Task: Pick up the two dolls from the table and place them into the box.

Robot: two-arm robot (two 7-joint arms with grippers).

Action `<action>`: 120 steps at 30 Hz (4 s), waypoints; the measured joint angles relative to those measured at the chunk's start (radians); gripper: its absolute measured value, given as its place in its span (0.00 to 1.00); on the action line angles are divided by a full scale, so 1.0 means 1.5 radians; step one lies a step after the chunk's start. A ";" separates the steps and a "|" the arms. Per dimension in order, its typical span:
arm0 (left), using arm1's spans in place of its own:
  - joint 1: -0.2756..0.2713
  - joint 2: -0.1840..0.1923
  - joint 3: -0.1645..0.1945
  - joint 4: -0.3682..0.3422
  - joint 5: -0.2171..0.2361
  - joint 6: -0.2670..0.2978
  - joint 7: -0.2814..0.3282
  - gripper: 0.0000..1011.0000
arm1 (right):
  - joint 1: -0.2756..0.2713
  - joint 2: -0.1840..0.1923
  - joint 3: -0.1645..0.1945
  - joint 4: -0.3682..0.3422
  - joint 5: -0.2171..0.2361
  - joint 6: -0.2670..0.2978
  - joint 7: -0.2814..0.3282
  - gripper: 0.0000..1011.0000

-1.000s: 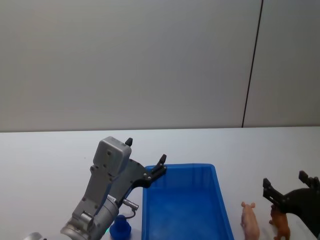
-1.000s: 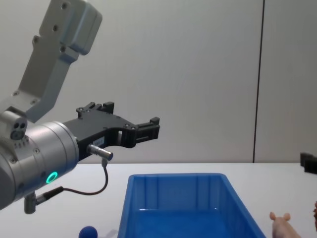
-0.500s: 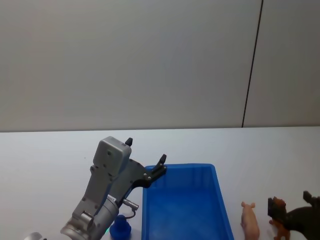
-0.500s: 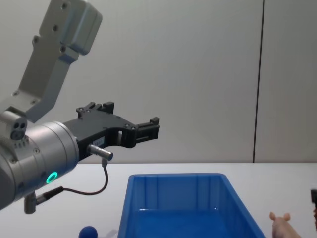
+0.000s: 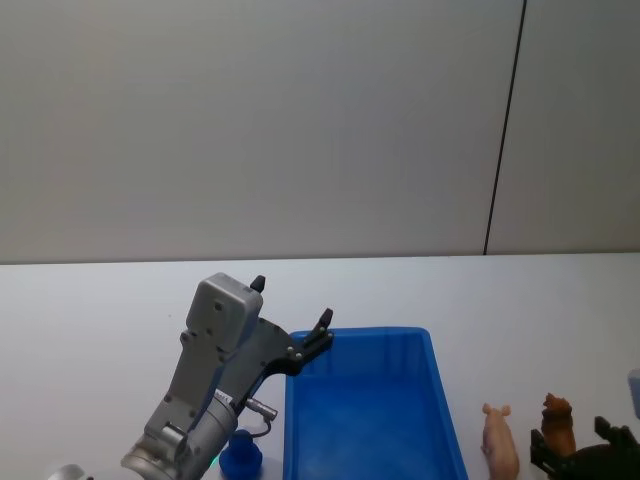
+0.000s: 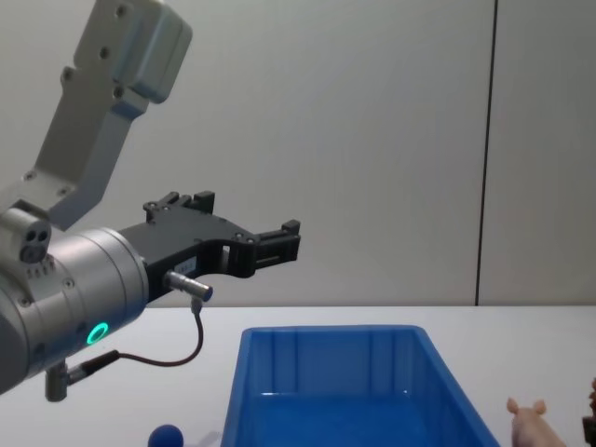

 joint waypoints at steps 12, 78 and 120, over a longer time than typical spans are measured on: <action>0.000 0.000 0.000 0.000 0.000 0.000 0.000 0.99 | 0.007 -0.011 -0.003 0.027 -0.004 0.013 0.010 0.63; 0.000 0.000 0.000 0.000 0.000 0.000 0.000 0.99 | 0.210 -0.136 -0.065 0.118 -0.026 0.007 0.293 0.62; 0.000 0.000 0.000 0.000 0.000 0.000 0.000 0.99 | 0.078 -0.057 -0.034 -0.037 -0.032 0.021 0.086 0.99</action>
